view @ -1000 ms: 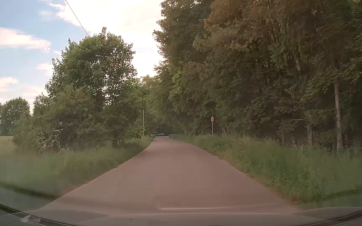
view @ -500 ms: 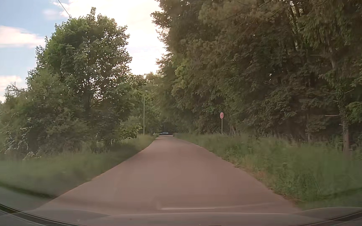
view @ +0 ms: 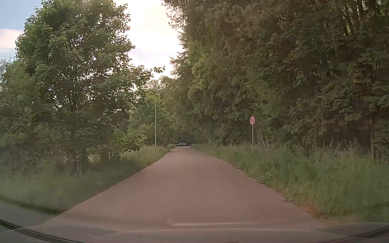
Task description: Follow the waypoints while adhering to traffic rules and regulations
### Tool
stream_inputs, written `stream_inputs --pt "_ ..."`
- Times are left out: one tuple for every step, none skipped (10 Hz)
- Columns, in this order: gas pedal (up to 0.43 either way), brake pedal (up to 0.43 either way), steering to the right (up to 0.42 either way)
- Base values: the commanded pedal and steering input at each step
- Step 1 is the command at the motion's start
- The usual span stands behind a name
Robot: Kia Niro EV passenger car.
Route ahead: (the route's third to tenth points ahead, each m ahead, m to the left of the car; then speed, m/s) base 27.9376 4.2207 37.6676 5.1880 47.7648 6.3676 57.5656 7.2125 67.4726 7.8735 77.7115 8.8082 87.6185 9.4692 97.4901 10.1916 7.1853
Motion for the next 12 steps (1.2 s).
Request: stream_inputs --pt "0.059 0.018 -0.019" --pt "0.059 0.018 -0.016" --pt "0.059 0.018 -0.014" --pt "0.059 0.018 -0.014" --pt "0.059 0.018 -0.016" --pt "0.059 0.018 -0.017" --pt "0.059 0.018 -0.017" --pt "0.059 0.018 -0.019" --pt "0.059 0.018 -0.023" --pt "0.059 0.018 -0.025" --pt "0.059 0.018 -0.022" --pt "0.059 0.018 -0.021"
